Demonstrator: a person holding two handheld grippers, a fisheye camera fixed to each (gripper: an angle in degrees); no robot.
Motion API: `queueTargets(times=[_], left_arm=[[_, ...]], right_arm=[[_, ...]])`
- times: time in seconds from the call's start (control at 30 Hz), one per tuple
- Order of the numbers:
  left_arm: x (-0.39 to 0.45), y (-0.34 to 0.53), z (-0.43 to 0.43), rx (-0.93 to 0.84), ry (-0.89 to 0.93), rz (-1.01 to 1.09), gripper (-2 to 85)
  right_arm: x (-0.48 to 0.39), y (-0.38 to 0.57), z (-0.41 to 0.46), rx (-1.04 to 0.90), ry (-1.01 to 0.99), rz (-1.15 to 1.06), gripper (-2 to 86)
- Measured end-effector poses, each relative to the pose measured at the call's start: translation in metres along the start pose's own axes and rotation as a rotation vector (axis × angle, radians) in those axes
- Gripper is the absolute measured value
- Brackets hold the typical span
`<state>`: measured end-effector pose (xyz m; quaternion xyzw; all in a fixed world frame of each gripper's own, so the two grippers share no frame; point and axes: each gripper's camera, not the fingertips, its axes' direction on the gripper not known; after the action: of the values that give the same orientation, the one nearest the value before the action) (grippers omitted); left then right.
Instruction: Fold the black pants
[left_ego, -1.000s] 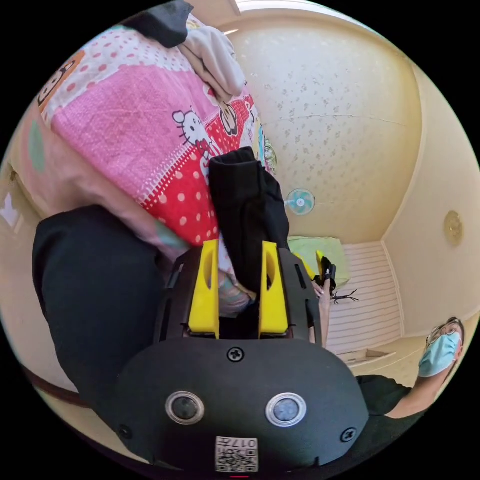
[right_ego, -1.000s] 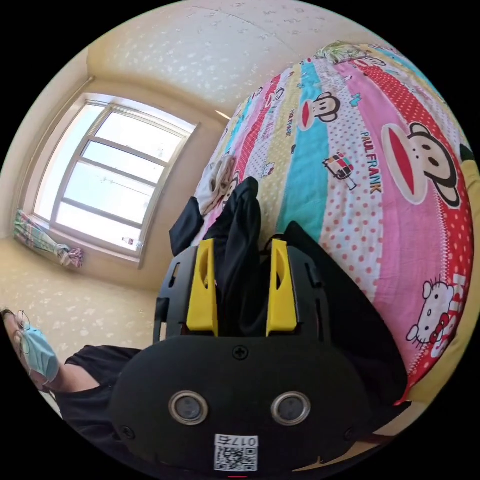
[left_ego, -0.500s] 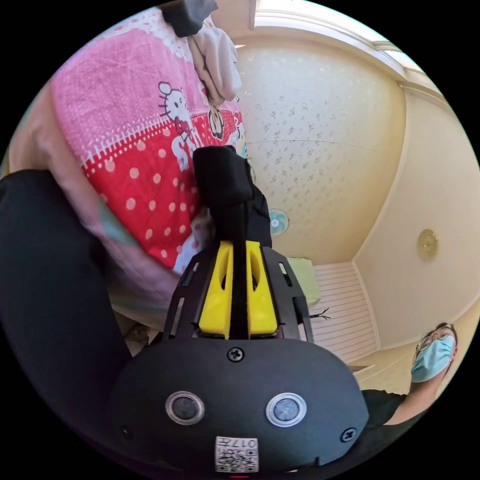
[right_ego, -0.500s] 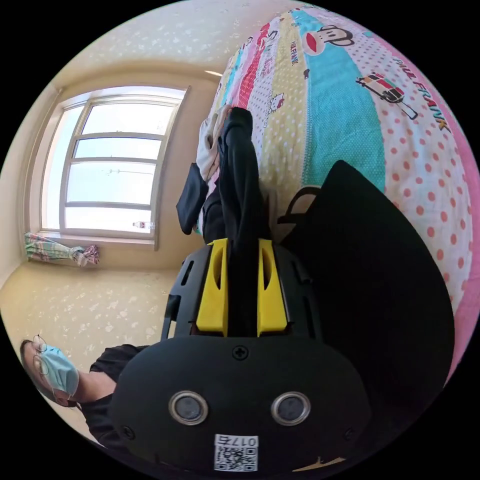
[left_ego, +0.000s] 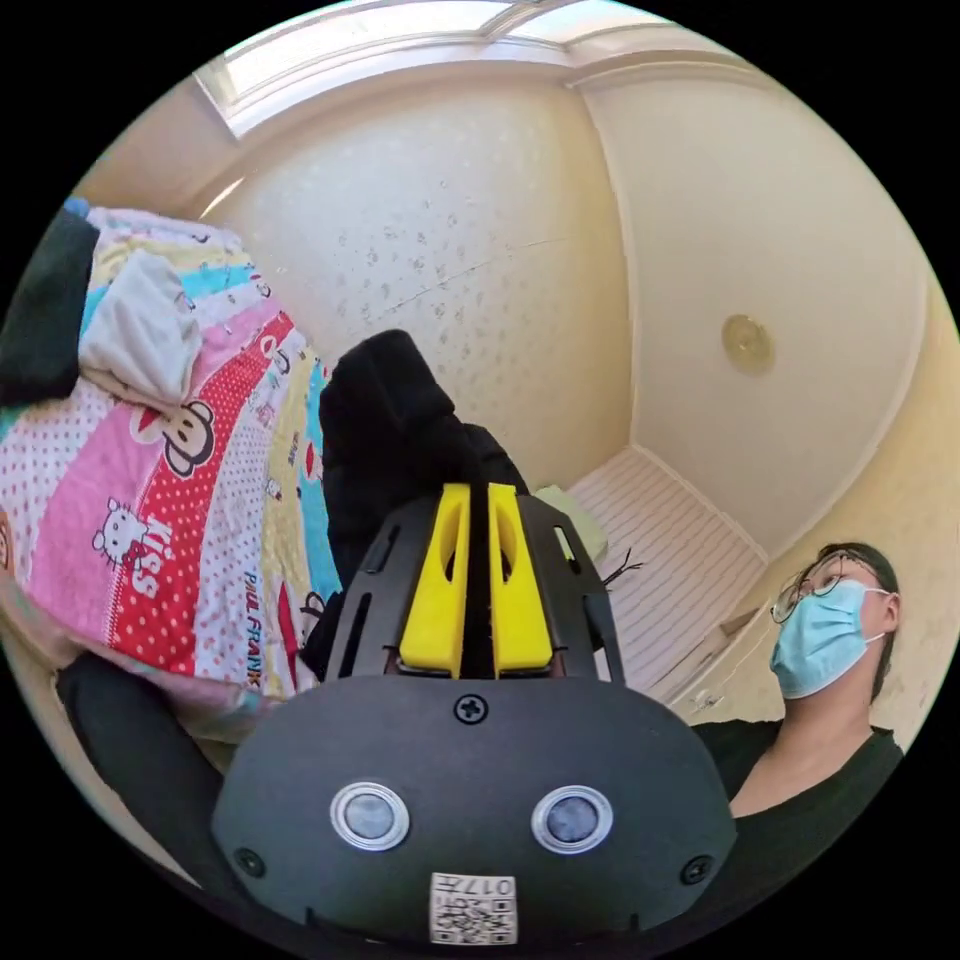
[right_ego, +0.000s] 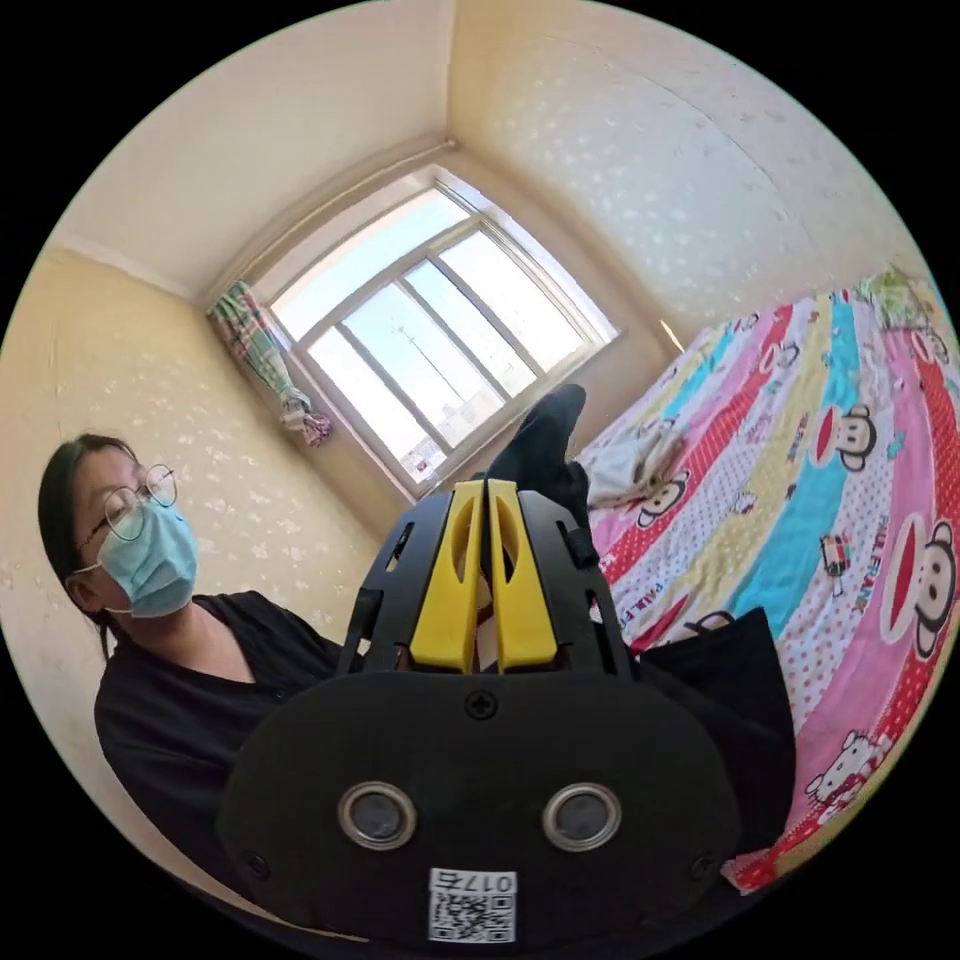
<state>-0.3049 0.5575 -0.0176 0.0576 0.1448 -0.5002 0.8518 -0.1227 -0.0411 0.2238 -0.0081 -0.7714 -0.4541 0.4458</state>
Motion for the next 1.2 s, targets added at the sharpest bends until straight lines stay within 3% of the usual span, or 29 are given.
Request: queueTargets(times=[0.13, 0.27, 0.33, 0.47, 0.5, 0.53, 0.63, 0.7, 0.83, 0.9, 0.97, 1.03, 1.1, 1.2], left_arm=[[0.066, -0.027, -0.009, 0.075, 0.132, 0.166, 1.0], [0.131, -0.065, 0.013, 0.066, 0.127, 0.306, 0.3], [0.152, -0.09, 0.036, 0.045, 0.098, 0.376, 0.2], [0.159, -0.192, 0.148, -0.042, -0.1, 0.393, 0.5], [0.148, -0.23, 0.199, -0.122, -0.179, 0.374, 1.1], [0.139, -0.248, 0.226, -0.181, -0.231, 0.367, 1.5], [0.058, -0.285, 0.337, -0.491, -0.552, 0.256, 5.5], [-0.018, -0.263, 0.371, -0.599, -0.736, 0.178, 6.8], [-0.144, -0.188, 0.38, -0.766, -0.827, 0.108, 6.7], [-0.229, -0.122, 0.367, -0.972, -0.869, 0.03, 6.6], [-0.276, -0.074, 0.344, -1.056, -0.896, -0.019, 6.6], [-0.306, -0.035, 0.318, -1.094, -0.849, -0.076, 6.5], [-0.326, 0.004, 0.289, -1.119, -0.708, -0.113, 5.7], [-0.33, 0.032, 0.264, -1.119, -0.639, -0.105, 0.5]], right_arm=[[-0.052, -0.043, -0.055, 0.036, 0.041, -0.133, 1.0], [-0.089, -0.071, -0.096, 0.137, 0.05, -0.223, 0.7], [-0.098, -0.1, -0.117, 0.179, 0.148, -0.214, 0.5], [-0.068, -0.165, -0.171, 0.426, 0.268, -0.095, 0.4], [-0.05, -0.199, -0.181, 0.434, 0.406, -0.044, 0.4], [-0.024, -0.235, -0.178, 0.334, 0.543, 0.037, 0.5], [0.042, -0.254, -0.149, 0.222, 0.529, 0.157, 0.8], [0.078, -0.236, -0.119, 0.154, 0.535, 0.171, 1.2], [0.188, -0.152, -0.033, -0.181, 0.566, 0.268, 4.2], [0.247, -0.106, 0.002, -0.314, 0.509, 0.365, 7.3], [0.301, -0.062, 0.035, -0.403, 0.425, 0.471, 9.4], [0.356, -0.019, 0.08, -0.479, 0.321, 0.568, 11.0], [0.385, -0.004, 0.108, -0.49, 0.329, 0.597, 12.7], [0.423, 0.0, 0.145, -0.439, 0.386, 0.621, 15.6]])
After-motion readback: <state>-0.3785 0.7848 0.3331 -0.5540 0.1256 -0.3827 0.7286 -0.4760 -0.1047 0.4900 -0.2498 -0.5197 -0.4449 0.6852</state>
